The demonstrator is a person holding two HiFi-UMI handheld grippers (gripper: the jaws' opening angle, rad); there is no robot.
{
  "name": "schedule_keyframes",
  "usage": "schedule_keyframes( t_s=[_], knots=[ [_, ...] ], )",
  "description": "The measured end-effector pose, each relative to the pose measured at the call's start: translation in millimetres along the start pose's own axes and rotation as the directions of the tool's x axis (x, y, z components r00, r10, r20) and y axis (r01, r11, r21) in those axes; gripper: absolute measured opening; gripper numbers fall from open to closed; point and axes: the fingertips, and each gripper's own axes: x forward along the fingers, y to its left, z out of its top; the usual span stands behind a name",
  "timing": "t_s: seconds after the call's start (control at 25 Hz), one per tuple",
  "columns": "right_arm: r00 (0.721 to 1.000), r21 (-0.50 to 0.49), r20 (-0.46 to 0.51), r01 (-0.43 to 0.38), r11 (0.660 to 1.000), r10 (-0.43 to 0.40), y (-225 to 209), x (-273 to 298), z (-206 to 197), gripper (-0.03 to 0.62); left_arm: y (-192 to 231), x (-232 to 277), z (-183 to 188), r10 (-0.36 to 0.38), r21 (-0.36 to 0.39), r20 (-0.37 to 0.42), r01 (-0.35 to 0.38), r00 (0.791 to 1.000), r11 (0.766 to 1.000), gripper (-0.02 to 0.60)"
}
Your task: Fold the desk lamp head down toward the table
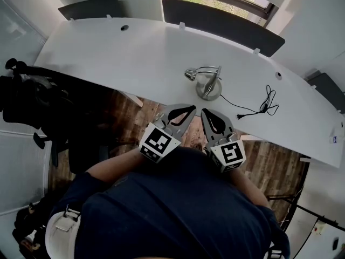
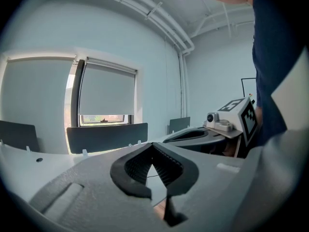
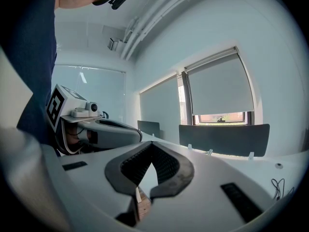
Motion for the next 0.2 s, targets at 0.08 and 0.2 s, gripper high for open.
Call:
schedule_keyframes(
  t_s=[0.08,0.2],
  knots=[
    [1.0,-0.001,0.0,-0.001,1.0,0.001,-0.5,-0.2,0.1,0.011,-0.6,0.2,0.5,-0.002,0.002,0.002,0.002,1.0,1.0,0.006],
    [1.0,-0.012,0.002,-0.004,1.0,0.004,-0.9,-0.9,0.1,0.011,-2.1,0.1,0.5,-0.004,-0.002,-0.002,0.004,1.0,1.0,0.006]
  ],
)
